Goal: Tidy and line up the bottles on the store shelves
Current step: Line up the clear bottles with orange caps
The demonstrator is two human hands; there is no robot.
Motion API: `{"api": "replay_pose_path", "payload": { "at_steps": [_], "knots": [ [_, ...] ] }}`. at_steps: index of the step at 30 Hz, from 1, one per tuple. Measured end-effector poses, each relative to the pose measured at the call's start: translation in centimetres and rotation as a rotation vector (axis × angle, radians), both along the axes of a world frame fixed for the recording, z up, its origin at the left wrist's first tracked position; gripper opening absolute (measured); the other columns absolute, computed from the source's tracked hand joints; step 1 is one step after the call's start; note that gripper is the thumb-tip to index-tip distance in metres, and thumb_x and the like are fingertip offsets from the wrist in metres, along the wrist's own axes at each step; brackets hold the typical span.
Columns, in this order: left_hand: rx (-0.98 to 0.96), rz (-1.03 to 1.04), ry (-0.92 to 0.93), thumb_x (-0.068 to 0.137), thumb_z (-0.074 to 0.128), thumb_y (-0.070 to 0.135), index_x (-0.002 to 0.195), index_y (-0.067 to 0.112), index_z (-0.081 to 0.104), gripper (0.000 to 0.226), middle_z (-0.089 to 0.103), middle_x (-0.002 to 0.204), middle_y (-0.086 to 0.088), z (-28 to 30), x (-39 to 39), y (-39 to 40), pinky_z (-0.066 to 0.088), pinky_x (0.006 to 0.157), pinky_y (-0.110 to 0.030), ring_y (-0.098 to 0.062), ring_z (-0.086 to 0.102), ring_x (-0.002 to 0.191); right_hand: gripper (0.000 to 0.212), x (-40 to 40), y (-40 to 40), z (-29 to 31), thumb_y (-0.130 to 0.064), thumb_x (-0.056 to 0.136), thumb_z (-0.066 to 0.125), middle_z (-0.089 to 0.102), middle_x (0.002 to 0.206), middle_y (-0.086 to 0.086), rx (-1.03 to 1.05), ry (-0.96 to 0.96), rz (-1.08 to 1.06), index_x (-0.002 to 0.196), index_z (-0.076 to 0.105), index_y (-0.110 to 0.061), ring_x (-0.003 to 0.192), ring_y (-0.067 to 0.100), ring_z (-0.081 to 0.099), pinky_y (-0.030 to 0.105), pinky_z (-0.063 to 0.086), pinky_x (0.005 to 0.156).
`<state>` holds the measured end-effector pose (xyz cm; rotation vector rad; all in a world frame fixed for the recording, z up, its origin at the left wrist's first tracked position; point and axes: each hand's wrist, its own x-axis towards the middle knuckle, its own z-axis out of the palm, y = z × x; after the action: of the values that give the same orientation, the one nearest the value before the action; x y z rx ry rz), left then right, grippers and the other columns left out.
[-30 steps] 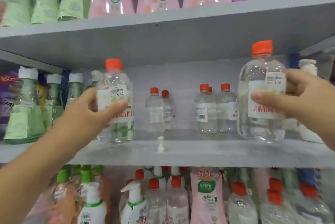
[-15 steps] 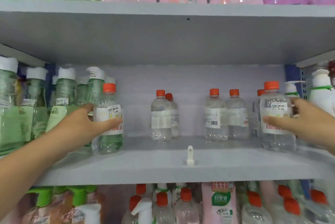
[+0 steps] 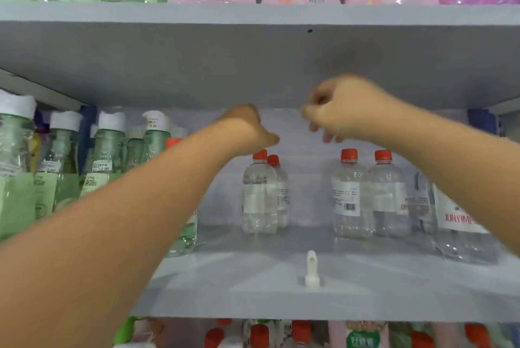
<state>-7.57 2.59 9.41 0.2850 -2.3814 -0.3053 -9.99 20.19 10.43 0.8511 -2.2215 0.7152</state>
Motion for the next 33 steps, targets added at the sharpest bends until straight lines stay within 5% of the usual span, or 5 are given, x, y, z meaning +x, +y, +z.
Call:
{"api": "replay_pose_path", "payload": {
  "at_steps": [6, 14, 19, 28, 33],
  "knots": [
    [0.208, -0.162, -0.114, 0.086, 0.075, 0.05, 0.126, 0.015, 0.045, 0.061, 0.057, 0.117, 0.002, -4.9, -5.7, -2.1, 0.045, 0.078, -0.029, -0.019, 0.057, 0.1, 0.028, -9.4, -7.8, 0.7, -0.029, 0.099, 0.057, 0.073, 0.102, 0.006, 0.437, -0.249, -0.134, 0.105, 0.069, -0.005, 0.079, 0.024, 0.075, 0.04, 0.064, 0.075],
    [0.444, -0.292, -0.085, 0.084, 0.077, 0.04, 0.119, 0.031, 0.052, 0.044, 0.061, 0.107, 0.009, -5.4, -4.7, -4.3, 0.059, 0.081, -0.033, -0.011, 0.061, 0.096, 0.045, -15.0, -12.0, 1.3, -0.048, 0.096, 0.063, 0.072, 0.103, 0.015, 0.438, -0.404, -0.121, 0.101, 0.066, -0.003, 0.078, 0.034, 0.077, 0.044, 0.064, 0.081],
    [0.436, -0.23, -0.185, 0.084, 0.076, 0.047, 0.111, 0.026, 0.052, 0.042, 0.062, 0.111, -0.002, -5.1, -3.4, -3.7, 0.064, 0.078, -0.047, -0.028, 0.07, 0.096, 0.026, -16.1, -13.4, 0.7, -0.028, 0.094, 0.07, 0.072, 0.095, 0.015, 0.472, -0.407, -0.04, 0.092, 0.067, -0.002, 0.081, 0.034, 0.077, 0.042, 0.064, 0.083],
    [0.468, -0.41, -0.183, 0.084, 0.081, 0.042, 0.091, 0.037, 0.062, 0.021, 0.075, 0.095, 0.001, -5.5, -3.8, -4.0, 0.065, 0.075, -0.045, -0.028, 0.075, 0.092, 0.012, -15.9, -13.9, -0.2, -0.013, 0.091, 0.064, 0.072, 0.079, 0.007, 0.428, -0.333, 0.151, 0.089, 0.072, -0.004, 0.056, 0.013, 0.068, 0.018, 0.052, 0.049],
    [0.506, -0.453, -0.171, 0.076, 0.082, 0.057, 0.116, 0.032, 0.064, 0.05, 0.072, 0.114, -0.001, -6.6, -5.3, -3.9, 0.065, 0.078, -0.043, -0.026, 0.074, 0.097, 0.032, -15.7, -12.0, 1.7, -0.042, 0.096, 0.067, 0.076, 0.1, 0.007, 0.311, -0.462, 0.252, 0.106, 0.072, -0.012, 0.086, 0.023, 0.074, 0.033, 0.062, 0.074]
  ]
}}
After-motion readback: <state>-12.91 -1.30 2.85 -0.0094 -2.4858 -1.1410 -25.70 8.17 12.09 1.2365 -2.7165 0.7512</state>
